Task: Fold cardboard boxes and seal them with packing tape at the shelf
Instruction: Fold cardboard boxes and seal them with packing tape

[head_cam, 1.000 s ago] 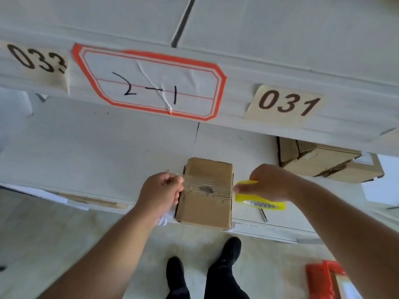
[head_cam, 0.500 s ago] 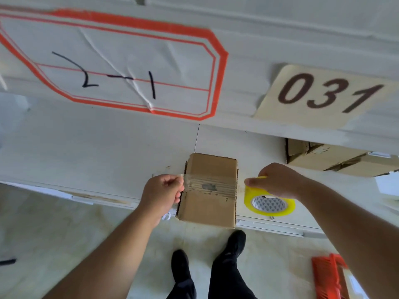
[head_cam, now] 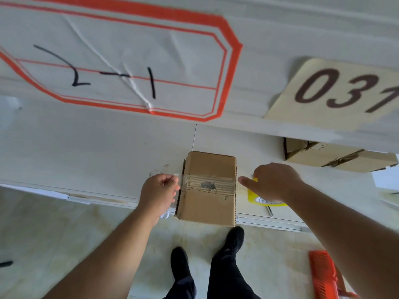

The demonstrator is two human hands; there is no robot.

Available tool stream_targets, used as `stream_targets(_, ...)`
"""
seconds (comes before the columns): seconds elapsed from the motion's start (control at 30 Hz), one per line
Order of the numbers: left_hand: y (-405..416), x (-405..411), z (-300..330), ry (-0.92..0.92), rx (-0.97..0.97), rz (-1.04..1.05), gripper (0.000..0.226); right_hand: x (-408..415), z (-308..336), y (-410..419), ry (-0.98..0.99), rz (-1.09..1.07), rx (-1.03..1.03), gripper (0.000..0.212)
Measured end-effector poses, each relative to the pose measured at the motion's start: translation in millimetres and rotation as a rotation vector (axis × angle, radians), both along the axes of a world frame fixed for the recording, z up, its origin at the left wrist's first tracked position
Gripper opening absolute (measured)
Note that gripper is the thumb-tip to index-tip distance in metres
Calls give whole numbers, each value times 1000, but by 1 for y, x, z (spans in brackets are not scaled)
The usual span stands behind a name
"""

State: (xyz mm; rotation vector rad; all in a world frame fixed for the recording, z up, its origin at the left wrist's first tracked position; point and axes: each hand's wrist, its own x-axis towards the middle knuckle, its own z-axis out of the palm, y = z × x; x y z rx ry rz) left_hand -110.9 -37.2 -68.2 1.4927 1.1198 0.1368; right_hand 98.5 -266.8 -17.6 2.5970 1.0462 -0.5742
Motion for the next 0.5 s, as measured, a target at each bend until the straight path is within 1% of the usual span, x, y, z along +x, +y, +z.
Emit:
stream_targets(0.17,-2,3,-4,5,-7,5,16,0,-5,1,-1,-38,-1,83)
stream_targets(0.37,-2,6,-11,28,11,-15,20,-1,-5,3,11,-48,-23,77)
stream_targets(0.5,-1,9,-20,61,19,-15,19,-3,-8,3,11,-63,-32,81)
